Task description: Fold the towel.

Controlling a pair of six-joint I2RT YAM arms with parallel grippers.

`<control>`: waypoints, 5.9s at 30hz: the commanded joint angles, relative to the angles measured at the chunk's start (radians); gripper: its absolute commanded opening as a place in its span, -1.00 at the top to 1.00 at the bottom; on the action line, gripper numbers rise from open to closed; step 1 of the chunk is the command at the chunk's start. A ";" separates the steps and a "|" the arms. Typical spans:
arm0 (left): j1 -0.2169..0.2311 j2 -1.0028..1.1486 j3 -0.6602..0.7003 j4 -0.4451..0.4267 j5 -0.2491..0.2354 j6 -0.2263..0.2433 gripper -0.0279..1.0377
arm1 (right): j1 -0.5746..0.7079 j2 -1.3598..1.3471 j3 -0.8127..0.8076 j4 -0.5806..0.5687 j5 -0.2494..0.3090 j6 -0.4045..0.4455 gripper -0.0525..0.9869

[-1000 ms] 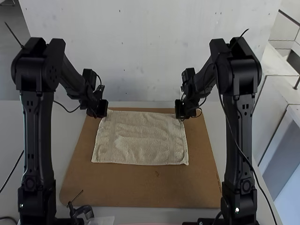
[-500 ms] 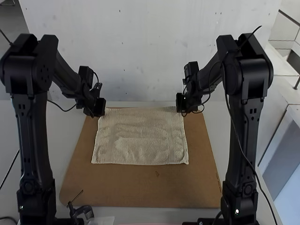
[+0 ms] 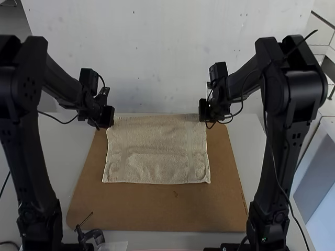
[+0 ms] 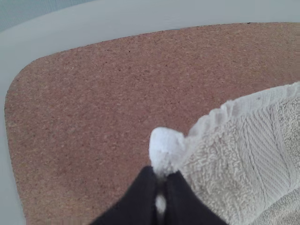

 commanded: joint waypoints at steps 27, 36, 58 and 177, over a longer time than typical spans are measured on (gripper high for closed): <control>-0.018 -0.489 -0.338 -0.082 0.011 0.011 0.91 | 0.049 -0.513 -0.347 -0.205 0.011 0.045 0.86; -0.029 -0.541 -0.413 -0.085 0.011 0.009 0.91 | 0.069 -0.572 -0.447 -0.191 0.046 0.047 0.86; -0.013 -0.276 -0.367 -0.047 0.020 0.018 0.91 | 0.095 -0.325 -0.412 -0.102 0.087 0.028 0.86; 0.039 -0.423 -0.355 0.053 0.003 0.034 -0.71 | -0.007 0.024 -0.248 -0.078 -0.146 0.053 0.23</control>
